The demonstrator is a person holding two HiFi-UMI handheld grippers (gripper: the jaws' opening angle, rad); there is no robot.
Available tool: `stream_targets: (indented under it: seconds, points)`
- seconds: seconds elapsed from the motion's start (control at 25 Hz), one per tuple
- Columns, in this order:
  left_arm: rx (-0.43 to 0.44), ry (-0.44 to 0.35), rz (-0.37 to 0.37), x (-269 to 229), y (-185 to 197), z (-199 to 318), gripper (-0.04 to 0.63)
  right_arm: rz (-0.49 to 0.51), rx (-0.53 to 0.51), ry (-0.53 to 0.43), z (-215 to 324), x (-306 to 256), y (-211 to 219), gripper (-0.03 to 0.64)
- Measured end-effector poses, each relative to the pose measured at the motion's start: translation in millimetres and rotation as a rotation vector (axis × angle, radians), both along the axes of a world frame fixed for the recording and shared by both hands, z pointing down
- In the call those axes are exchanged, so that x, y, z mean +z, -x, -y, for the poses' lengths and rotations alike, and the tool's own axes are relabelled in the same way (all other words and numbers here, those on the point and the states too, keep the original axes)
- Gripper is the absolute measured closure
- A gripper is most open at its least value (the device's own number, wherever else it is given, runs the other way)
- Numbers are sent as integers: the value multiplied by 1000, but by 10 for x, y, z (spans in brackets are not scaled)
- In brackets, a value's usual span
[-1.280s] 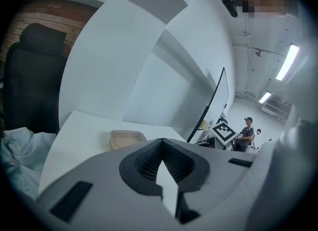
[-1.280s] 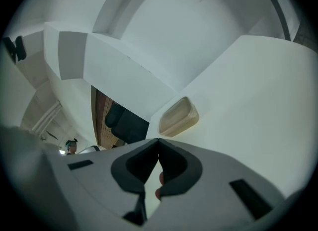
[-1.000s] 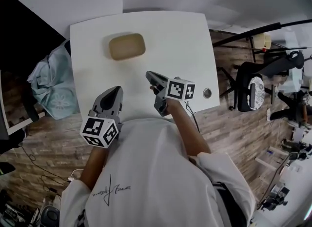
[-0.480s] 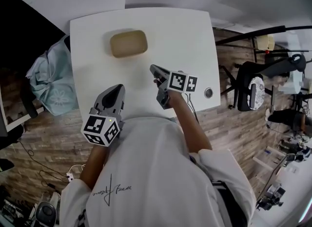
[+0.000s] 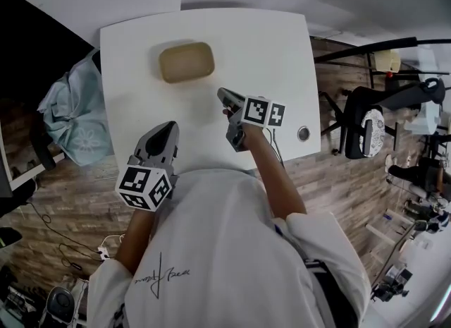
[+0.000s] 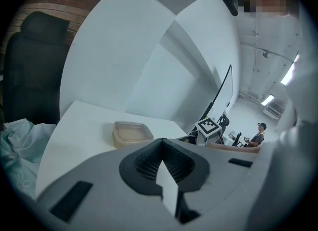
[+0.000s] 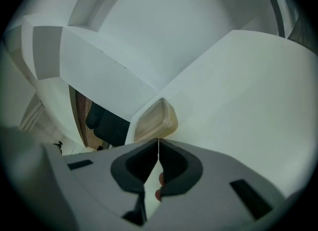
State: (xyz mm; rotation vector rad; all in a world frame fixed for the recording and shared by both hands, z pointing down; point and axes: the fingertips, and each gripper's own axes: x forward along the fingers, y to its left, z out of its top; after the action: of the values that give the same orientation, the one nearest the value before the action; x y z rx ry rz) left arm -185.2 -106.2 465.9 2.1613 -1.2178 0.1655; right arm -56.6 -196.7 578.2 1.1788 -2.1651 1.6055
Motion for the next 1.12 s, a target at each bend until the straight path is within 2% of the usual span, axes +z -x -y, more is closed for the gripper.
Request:
stream_targets:
  seconds: [0.36, 0.52, 1.12]
  points:
    - [18, -3, 40, 32, -4, 65, 588, 27, 6, 9, 129, 40, 45, 582]
    - [36, -18, 85, 35, -12, 81, 589, 36, -20, 13, 165, 72, 86, 568]
    - [35, 16, 73, 80, -57, 225, 588, 59, -28, 14, 326, 204, 44, 543]
